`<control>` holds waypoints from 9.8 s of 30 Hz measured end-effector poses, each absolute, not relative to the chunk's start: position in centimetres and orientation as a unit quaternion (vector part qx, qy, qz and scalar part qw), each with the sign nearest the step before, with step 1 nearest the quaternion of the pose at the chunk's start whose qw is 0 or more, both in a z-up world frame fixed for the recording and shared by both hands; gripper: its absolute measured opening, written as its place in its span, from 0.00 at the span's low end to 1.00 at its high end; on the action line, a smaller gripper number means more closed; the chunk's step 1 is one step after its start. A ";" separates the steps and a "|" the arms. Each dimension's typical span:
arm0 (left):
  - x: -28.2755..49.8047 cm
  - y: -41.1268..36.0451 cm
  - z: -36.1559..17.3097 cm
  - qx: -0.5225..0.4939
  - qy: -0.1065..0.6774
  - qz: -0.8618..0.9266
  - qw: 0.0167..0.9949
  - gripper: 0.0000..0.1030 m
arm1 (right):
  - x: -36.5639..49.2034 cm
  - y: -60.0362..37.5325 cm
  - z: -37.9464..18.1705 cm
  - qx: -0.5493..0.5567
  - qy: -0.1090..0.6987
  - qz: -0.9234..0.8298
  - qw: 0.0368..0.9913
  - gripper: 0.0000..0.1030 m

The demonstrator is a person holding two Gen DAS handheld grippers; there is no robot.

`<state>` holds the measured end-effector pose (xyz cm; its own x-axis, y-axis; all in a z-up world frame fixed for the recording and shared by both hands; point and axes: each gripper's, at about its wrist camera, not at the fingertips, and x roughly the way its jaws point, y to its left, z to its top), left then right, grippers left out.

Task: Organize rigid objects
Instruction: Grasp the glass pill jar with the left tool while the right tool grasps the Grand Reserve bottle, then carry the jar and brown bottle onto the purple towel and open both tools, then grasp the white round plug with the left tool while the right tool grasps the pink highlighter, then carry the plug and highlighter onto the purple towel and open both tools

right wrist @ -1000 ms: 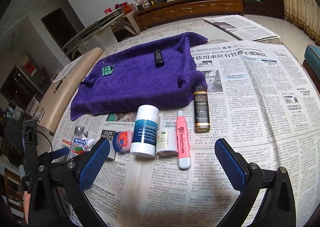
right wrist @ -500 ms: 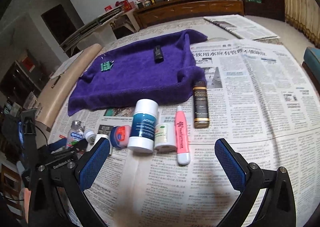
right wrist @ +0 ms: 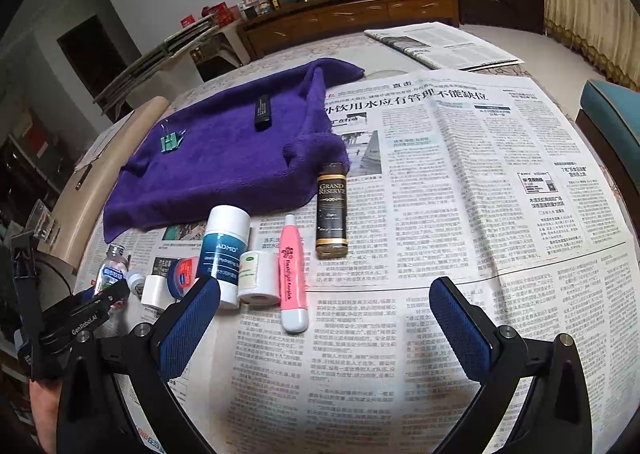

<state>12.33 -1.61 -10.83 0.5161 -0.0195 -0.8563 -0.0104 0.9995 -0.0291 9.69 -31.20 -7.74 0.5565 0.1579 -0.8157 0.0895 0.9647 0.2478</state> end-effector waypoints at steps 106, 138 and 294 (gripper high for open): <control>28.5 1.7 -9.0 -0.026 0.455 -0.057 0.888 0.37 | 28.2 -24.1 -9.9 0.005 0.505 0.027 0.863 0.23; 23.7 0.9 -5.1 -0.006 0.440 -0.045 0.897 0.97 | 22.6 -25.8 -4.0 0.043 0.459 0.038 0.886 0.97; 27.9 -3.6 -9.7 0.029 0.467 -0.193 0.863 0.33 | 27.4 -20.6 -9.9 -0.009 0.509 0.098 0.855 0.16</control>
